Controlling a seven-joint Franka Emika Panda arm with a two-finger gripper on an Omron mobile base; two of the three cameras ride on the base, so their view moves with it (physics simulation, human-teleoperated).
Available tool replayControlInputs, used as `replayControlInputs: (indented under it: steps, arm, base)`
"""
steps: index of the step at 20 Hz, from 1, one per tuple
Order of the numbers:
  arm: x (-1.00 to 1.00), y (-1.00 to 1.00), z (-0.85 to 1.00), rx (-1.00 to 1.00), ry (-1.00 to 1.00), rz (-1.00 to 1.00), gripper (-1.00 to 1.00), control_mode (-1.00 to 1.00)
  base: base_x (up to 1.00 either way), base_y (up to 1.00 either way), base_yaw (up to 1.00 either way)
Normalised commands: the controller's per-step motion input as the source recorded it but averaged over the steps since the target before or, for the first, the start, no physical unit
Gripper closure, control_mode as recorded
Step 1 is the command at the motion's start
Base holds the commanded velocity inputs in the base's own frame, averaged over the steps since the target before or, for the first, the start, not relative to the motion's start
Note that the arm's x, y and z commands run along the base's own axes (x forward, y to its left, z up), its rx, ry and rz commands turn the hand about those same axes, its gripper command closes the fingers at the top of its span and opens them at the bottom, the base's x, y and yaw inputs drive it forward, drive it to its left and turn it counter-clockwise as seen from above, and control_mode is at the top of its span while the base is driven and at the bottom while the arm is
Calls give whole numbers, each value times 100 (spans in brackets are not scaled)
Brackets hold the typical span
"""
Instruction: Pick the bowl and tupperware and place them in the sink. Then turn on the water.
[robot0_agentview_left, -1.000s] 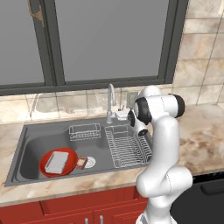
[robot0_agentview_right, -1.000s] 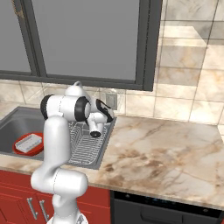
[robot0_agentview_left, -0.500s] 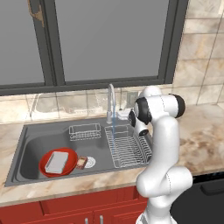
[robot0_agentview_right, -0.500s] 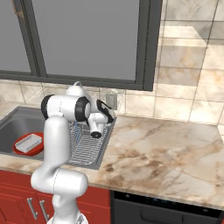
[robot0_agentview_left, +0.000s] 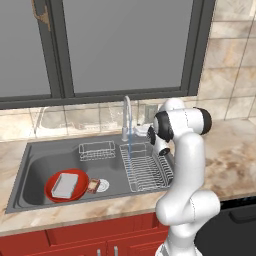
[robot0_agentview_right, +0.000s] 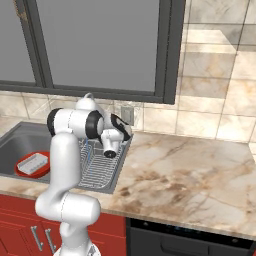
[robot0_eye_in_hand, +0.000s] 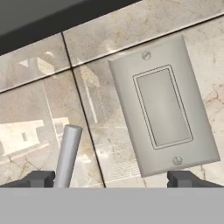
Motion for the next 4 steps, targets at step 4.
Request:
replayControlInputs:
  steps: [4]
  arm:
    - [0, -69, -16, 8, 0, -9, -100, -100]
  base:
    - [0, 0, 0]
